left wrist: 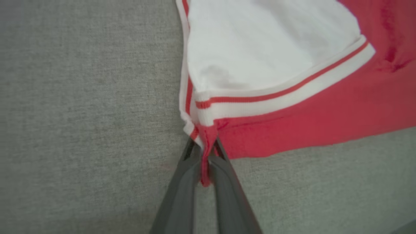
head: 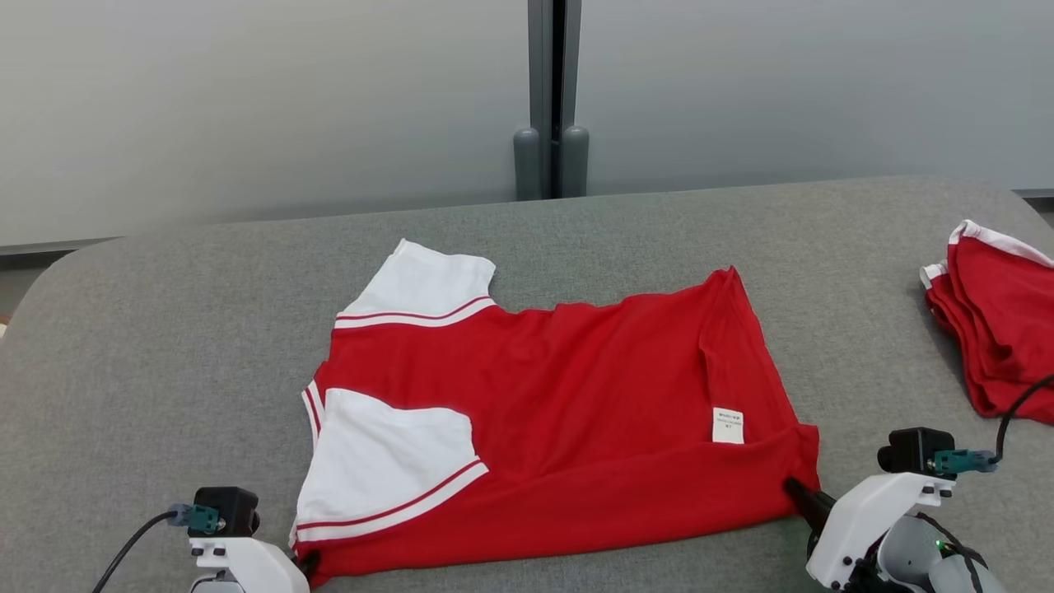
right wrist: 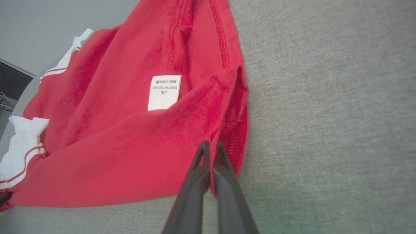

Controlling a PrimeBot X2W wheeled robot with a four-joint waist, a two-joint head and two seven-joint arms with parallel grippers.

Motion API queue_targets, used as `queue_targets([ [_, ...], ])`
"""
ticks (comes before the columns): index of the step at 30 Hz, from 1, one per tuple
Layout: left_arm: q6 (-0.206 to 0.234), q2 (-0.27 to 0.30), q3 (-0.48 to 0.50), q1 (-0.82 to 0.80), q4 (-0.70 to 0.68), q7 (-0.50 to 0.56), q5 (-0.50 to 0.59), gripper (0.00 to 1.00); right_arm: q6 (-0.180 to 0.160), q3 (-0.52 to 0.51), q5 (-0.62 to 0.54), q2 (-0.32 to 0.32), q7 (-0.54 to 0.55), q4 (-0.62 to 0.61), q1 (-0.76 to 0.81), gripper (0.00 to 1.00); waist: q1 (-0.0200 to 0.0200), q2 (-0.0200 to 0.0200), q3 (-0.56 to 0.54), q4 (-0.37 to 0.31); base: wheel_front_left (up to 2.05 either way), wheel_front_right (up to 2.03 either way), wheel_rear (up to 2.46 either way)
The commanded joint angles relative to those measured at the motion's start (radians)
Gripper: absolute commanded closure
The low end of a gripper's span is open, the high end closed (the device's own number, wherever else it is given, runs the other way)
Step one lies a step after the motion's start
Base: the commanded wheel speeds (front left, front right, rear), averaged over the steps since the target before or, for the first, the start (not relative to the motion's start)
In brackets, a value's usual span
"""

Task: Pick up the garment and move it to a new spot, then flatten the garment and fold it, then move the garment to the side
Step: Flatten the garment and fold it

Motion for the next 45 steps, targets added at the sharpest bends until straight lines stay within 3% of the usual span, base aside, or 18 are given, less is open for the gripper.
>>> queue_targets([
  [1,-0.006,0.006,0.000,0.006,0.006,-0.005,-0.010,1.00,0.000,0.002,0.008,-0.011,-0.007,-0.003,-0.001,1.00,0.0000,0.0000,-0.010,0.000,0.00,0.00,0.00],
  [10,0.001,0.070,0.002,0.073,-0.107,0.011,-0.033,1.00,0.000,0.024,0.092,-0.067,0.049,-0.090,0.095,1.00,0.0000,0.0000,-0.058,0.003,0.00,0.00,0.00],
  [19,0.099,0.184,-0.008,0.200,-0.322,0.055,-0.061,1.00,0.000,-0.027,0.093,-0.123,0.155,-0.244,0.277,1.00,0.0000,0.0000,-0.080,-0.001,0.00,0.00,0.00],
  [27,0.165,0.247,-0.007,0.265,-0.443,0.079,-0.080,1.00,0.000,-0.116,0.045,-0.112,0.268,-0.379,0.387,1.00,0.0000,0.0000,-0.079,-0.005,0.00,0.00,0.00],
  [28,0.170,0.248,-0.008,0.270,-0.451,0.079,-0.081,0.71,0.000,-0.132,0.035,-0.104,0.278,-0.395,0.395,0.82,0.0000,0.0000,-0.079,-0.005,0.00,0.00,0.00],
  [29,0.171,0.247,-0.010,0.273,-0.457,0.086,-0.086,0.19,0.000,-0.143,0.027,-0.095,0.289,-0.407,0.400,0.04,0.0000,0.0000,-0.079,-0.006,0.00,0.00,0.00],
  [30,0.173,0.245,-0.011,0.274,-0.461,0.093,-0.090,0.00,0.000,-0.151,0.021,-0.085,0.299,-0.420,0.404,0.00,0.0000,0.0000,-0.078,-0.006,0.00,0.00,0.00],
  [40,0.171,0.287,0.010,0.153,-0.497,0.121,-0.027,0.00,0.000,-0.260,-0.025,-0.042,0.331,-0.551,0.385,0.00,0.0000,0.0000,-0.075,-0.010,0.00,0.00,0.00],
  [45,0.129,0.316,0.032,0.006,-0.487,0.182,0.016,0.00,0.000,-0.280,-0.052,-0.033,0.312,-0.556,0.282,0.00,0.0000,0.0000,-0.045,-0.022,0.00,0.00,0.00],
])
